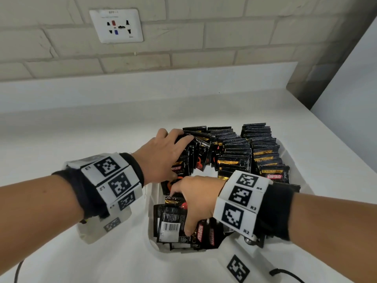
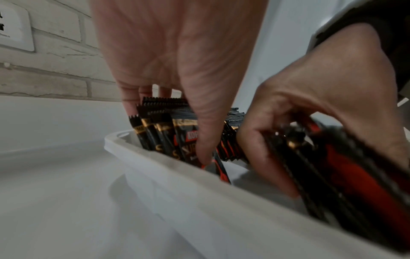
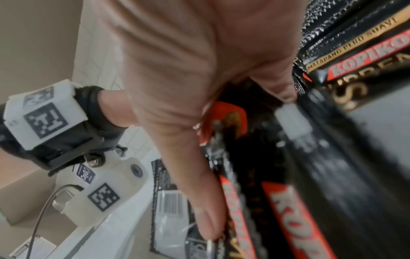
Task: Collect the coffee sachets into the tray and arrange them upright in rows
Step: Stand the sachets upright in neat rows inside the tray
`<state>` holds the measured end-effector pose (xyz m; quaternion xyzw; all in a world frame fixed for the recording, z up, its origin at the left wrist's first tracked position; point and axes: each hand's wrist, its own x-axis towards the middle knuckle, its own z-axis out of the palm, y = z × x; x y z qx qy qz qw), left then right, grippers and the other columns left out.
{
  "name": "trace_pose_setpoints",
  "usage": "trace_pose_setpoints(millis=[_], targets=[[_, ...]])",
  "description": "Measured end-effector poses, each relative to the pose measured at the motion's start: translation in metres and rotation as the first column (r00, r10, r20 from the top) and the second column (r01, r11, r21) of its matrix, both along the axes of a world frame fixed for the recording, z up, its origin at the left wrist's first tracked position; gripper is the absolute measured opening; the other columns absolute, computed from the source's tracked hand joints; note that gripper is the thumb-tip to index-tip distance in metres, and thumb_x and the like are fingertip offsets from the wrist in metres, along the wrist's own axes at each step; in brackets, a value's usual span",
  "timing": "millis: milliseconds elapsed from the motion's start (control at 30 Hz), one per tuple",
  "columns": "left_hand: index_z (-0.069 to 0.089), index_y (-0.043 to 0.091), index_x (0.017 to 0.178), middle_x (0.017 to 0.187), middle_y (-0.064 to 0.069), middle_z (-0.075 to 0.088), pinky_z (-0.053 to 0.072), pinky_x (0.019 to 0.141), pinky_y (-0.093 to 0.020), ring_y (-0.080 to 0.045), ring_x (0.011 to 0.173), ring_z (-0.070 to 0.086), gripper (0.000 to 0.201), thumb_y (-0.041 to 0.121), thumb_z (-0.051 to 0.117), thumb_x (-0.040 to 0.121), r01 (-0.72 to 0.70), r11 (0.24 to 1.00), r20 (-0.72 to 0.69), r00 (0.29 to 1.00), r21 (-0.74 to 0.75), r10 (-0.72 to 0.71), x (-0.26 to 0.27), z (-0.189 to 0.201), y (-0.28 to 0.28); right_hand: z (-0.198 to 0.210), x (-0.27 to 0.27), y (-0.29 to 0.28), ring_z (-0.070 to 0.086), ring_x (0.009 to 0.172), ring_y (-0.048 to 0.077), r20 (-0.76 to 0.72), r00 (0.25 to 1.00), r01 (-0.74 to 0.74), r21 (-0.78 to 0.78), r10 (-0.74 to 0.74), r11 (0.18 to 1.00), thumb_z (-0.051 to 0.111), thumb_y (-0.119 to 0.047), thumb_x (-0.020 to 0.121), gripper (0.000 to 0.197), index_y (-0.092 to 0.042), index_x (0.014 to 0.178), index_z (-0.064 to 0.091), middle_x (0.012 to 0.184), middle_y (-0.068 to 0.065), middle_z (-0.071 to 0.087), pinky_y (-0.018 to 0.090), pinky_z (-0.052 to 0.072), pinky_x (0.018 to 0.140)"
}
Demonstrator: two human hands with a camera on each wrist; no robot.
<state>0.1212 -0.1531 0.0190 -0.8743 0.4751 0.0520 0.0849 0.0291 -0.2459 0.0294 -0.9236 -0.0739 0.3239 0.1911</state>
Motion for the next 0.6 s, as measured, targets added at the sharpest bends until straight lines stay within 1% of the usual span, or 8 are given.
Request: trace_pose_setpoints(millis=[100,200,233,300,333,400,500,600], targets=[[0.002,0.020,0.150,0.149,-0.004,0.016,0.033,0.101,-0.030,-0.024,0.118,0.031,0.093,0.042,0.063,0.083,-0.001,1.000,-0.002,1.000,-0.017,0.001,-0.003,0.001,0.002,0.004,-0.002,-0.001,0.053,0.104,0.018,0.054,0.995,0.074,0.088,-0.079,0.993,0.081,-0.023,0.067,0.077,-0.015,0.134,0.043,0.125,0.002,0.054,0.026,0.046,0.080],[-0.003,0.020,0.150,0.150,-0.005,0.013,0.032,0.102,-0.031,-0.025,0.122,0.030,0.084,0.031,0.055,0.090,-0.007,1.000,0.026,1.000,0.003,0.007,-0.004,0.003,0.003,0.012,-0.002,-0.007,0.055,0.103,0.018,0.073,0.978,0.175,0.228,-0.196,0.958,0.082,-0.020,0.065,0.074,-0.011,0.129,0.046,0.116,0.003,0.058,0.027,0.048,0.085],[-0.004,0.021,0.150,0.151,-0.005,0.012,0.031,0.102,-0.033,-0.025,0.123,0.029,0.082,0.032,0.052,0.091,-0.013,1.000,0.034,0.999,0.013,0.013,-0.003,0.004,0.003,0.016,-0.003,-0.010,0.057,0.102,0.018,0.067,0.970,0.207,0.286,-0.235,0.936,0.083,-0.018,0.064,0.072,-0.011,0.126,0.048,0.113,0.003,0.059,0.027,0.048,0.085],[-0.004,0.023,0.150,0.151,-0.005,0.011,0.029,0.103,-0.036,-0.027,0.128,0.027,0.084,0.047,0.050,0.089,-0.039,0.999,0.020,0.999,0.023,0.039,-0.003,0.007,0.004,0.023,-0.003,-0.017,0.060,0.099,0.018,0.053,0.948,0.270,0.393,-0.315,0.879,0.084,-0.011,0.061,0.061,-0.015,0.114,0.054,0.108,0.002,0.063,0.030,0.050,0.088],[-0.003,0.024,0.150,0.152,-0.005,0.011,0.027,0.105,-0.038,-0.028,0.130,0.025,0.086,0.052,0.049,0.088,-0.056,0.998,0.003,0.998,0.020,0.056,-0.002,0.009,0.004,0.026,-0.004,-0.020,0.063,0.096,0.018,0.044,0.933,0.299,0.453,-0.356,0.840,0.084,-0.008,0.060,0.052,-0.018,0.103,0.056,0.103,0.001,0.065,0.034,0.051,0.088],[-0.001,0.027,0.149,0.153,-0.004,0.010,0.023,0.108,-0.040,-0.028,0.134,0.021,0.084,0.052,0.050,0.087,-0.095,0.995,-0.031,0.995,-0.010,0.095,-0.002,0.014,0.005,0.030,-0.005,-0.027,0.067,0.088,0.018,0.020,0.904,0.344,0.561,-0.428,0.753,0.084,-0.004,0.058,0.046,-0.024,0.089,0.056,0.092,-0.001,0.068,0.038,0.054,0.085],[0.003,0.030,0.149,0.153,-0.002,0.010,0.016,0.111,-0.040,-0.026,0.137,0.016,0.086,0.045,0.059,0.085,-0.154,0.986,-0.083,0.985,-0.057,0.149,-0.002,0.024,0.008,0.036,-0.007,-0.037,0.068,0.088,0.016,0.013,0.877,0.355,0.657,-0.481,0.665,0.084,-0.004,0.057,0.048,-0.024,0.093,0.059,0.093,-0.002,0.070,0.036,0.055,0.084],[0.014,0.025,0.147,0.150,-0.003,0.017,0.016,0.112,-0.039,-0.026,0.135,0.018,0.089,0.024,0.071,0.078,-0.235,0.956,-0.191,0.961,-0.178,0.201,-0.004,0.040,0.011,0.042,-0.010,-0.045,0.068,0.088,0.016,-0.026,0.829,0.382,0.756,-0.559,0.532,0.082,-0.001,0.056,0.049,-0.017,0.098,0.062,0.095,0.001,0.071,0.034,0.054,0.084]])
